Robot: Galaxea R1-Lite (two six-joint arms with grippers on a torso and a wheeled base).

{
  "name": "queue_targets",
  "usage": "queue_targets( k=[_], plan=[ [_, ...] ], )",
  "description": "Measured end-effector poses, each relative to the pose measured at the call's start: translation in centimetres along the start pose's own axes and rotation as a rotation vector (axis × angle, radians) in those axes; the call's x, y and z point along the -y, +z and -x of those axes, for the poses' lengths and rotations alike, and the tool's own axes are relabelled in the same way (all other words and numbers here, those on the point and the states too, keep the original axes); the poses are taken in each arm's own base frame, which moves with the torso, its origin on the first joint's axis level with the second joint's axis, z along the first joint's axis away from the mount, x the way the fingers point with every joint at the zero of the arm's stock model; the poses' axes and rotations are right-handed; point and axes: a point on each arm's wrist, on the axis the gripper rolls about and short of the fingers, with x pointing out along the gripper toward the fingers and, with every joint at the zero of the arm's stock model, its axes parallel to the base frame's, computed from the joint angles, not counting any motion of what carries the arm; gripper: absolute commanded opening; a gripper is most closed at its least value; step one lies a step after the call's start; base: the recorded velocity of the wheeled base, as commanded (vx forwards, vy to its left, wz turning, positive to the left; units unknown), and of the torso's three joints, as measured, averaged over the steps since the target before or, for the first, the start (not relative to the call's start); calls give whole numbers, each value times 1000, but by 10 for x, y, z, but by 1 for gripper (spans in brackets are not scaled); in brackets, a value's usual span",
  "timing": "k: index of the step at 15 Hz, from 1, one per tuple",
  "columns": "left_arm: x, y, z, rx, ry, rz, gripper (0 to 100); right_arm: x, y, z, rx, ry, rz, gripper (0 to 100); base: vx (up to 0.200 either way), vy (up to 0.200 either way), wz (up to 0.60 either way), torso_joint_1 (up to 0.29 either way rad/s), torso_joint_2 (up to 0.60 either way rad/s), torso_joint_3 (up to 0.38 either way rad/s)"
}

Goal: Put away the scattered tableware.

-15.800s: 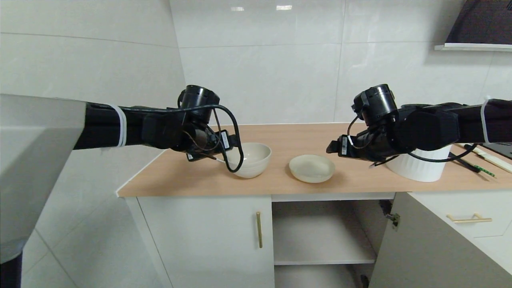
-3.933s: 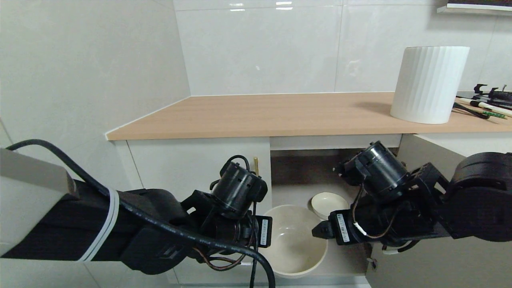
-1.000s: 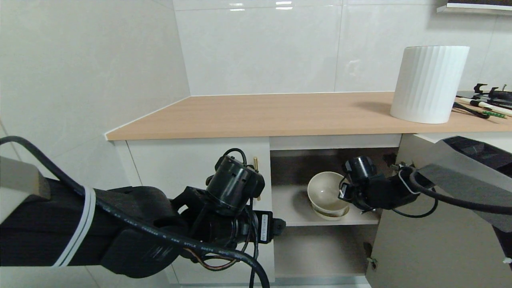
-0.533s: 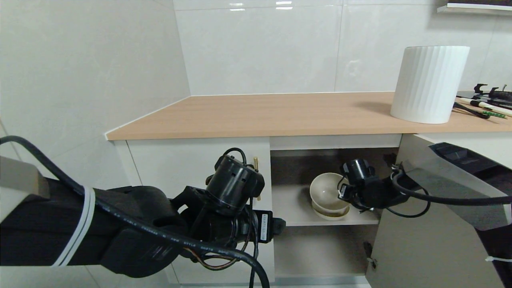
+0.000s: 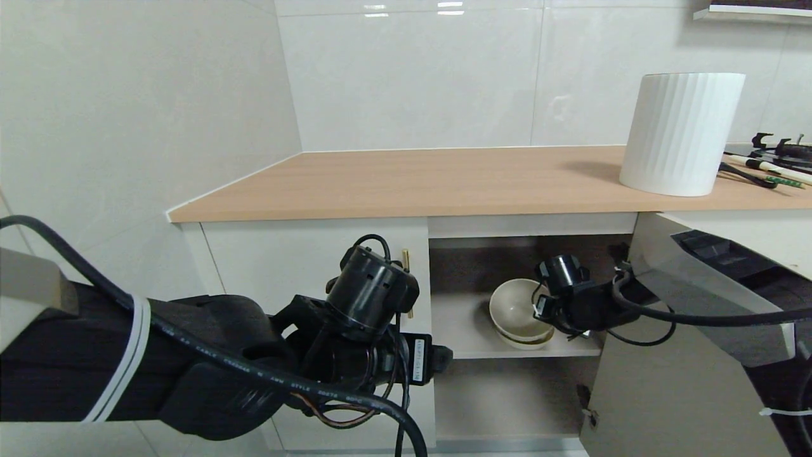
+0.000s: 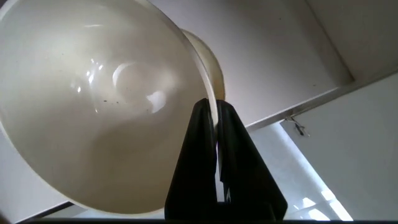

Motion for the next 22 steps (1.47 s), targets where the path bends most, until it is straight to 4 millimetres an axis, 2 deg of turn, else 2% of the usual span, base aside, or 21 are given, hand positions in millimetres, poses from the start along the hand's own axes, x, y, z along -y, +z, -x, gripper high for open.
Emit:
queue_targets(
  k=[9, 11, 16, 18, 22],
  plan=[
    [0, 1, 0, 2, 0, 2, 100, 0, -3, 3, -20, -3, 13, 100, 0, 0, 0, 0, 0, 0],
    [0, 1, 0, 3, 0, 3, 100, 2, -9, 8, -56, -15, 40, 100, 0, 0, 0, 0, 0, 0],
    [-2, 4, 3, 15, 0, 13, 100, -2, -37, 18, -142, -20, 235, 100, 0, 0, 0, 0, 0, 0],
    [-3, 5, 4, 19, -1, 14, 100, -2, -47, 16, -167, -32, 284, 100, 0, 0, 0, 0, 0, 0],
    [-3, 6, 6, 24, -3, 16, 100, -8, -47, 13, -151, -23, 269, 100, 0, 0, 0, 0, 0, 0]
  ],
)
